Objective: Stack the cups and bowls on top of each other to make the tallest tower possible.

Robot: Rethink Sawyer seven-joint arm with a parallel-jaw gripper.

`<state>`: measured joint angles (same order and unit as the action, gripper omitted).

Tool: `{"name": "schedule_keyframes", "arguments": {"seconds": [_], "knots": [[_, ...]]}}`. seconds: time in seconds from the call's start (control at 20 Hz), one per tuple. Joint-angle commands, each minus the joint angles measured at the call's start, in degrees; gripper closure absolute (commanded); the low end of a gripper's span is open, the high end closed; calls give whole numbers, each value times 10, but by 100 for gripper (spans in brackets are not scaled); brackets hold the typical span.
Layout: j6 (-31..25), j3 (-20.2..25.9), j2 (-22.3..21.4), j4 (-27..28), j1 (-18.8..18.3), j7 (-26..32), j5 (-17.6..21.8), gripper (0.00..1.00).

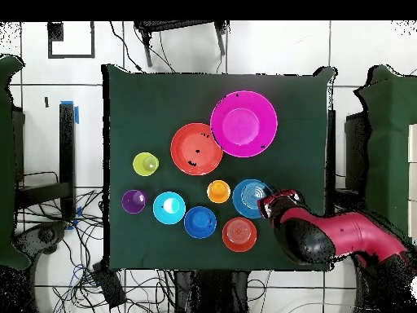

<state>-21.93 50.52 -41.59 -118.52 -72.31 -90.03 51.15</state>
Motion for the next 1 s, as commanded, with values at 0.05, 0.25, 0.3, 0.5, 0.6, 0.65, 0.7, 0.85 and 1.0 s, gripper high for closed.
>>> {"name": "schedule_keyframes", "arguments": {"seconds": [0.05,0.25,0.3,0.5,0.6,0.65,0.7,0.85,1.0], "knots": [[-38,0,-63,-35,49,-33,-55,100],[-72,-11,-74,-25,60,-15,-85,100],[-69,-13,-71,-23,60,-15,-88,100],[-67,-25,-60,-12,69,-13,-99,100],[-59,-26,-64,-14,70,-16,-104,100],[-58,-27,-64,-15,71,-16,-105,100],[-59,-32,-63,-13,75,-18,-106,100],[-73,-53,-57,-3,100,-22,-98,100],[-75,-75,-44,11,120,-26,-87,100]]}}
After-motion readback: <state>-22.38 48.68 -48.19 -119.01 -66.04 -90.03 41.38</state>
